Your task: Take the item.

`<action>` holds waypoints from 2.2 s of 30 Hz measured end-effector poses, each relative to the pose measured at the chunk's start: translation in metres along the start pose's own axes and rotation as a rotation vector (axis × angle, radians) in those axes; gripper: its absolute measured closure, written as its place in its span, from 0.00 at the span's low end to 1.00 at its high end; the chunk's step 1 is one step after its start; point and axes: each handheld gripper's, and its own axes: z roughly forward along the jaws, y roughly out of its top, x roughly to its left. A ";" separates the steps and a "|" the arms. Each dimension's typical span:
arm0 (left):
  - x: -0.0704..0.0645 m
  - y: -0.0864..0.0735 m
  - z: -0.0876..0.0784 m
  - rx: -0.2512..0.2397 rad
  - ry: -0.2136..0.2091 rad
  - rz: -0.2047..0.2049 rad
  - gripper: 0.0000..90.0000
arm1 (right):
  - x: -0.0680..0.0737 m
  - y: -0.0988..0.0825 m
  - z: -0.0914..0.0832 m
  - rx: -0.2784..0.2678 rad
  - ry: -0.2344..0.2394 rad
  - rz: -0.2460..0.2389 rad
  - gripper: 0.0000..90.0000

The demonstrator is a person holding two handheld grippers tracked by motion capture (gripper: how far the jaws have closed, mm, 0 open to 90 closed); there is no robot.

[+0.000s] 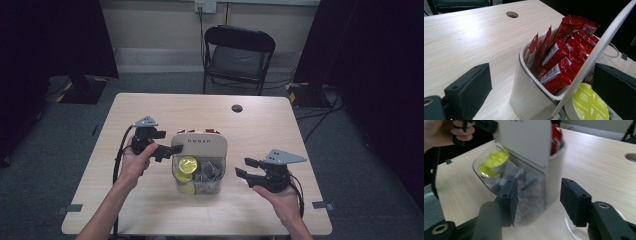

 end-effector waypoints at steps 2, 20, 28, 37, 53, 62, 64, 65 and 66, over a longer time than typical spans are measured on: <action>0.000 0.000 0.000 0.001 0.001 0.000 0.03 | 0.004 0.005 0.006 -0.002 0.023 -0.007 0.56; 0.000 0.000 0.000 0.003 0.005 0.004 0.02 | 0.020 0.026 0.072 0.088 0.189 -0.069 0.71; 0.000 0.000 0.000 0.003 0.006 -0.001 0.02 | 0.011 0.016 0.086 0.123 0.192 -0.044 0.66; -0.001 0.000 0.001 0.011 0.010 0.003 0.01 | 0.008 0.013 0.092 0.143 0.199 -0.047 0.71; -0.001 0.000 0.000 0.013 0.012 0.003 0.03 | 0.012 0.012 0.093 0.167 0.217 -0.070 0.96; -0.001 0.000 0.000 0.010 0.007 0.000 0.03 | 0.011 0.014 0.088 0.130 0.227 -0.044 0.97; -0.001 0.000 0.000 0.010 0.009 0.002 0.03 | 0.011 0.015 0.087 0.126 0.227 -0.041 0.97; -0.001 0.000 0.000 0.011 0.010 0.003 0.03 | 0.011 0.015 0.086 0.124 0.226 -0.042 0.97; -0.001 0.000 0.000 0.013 0.011 0.004 0.03 | 0.011 0.015 0.086 0.122 0.228 -0.040 0.97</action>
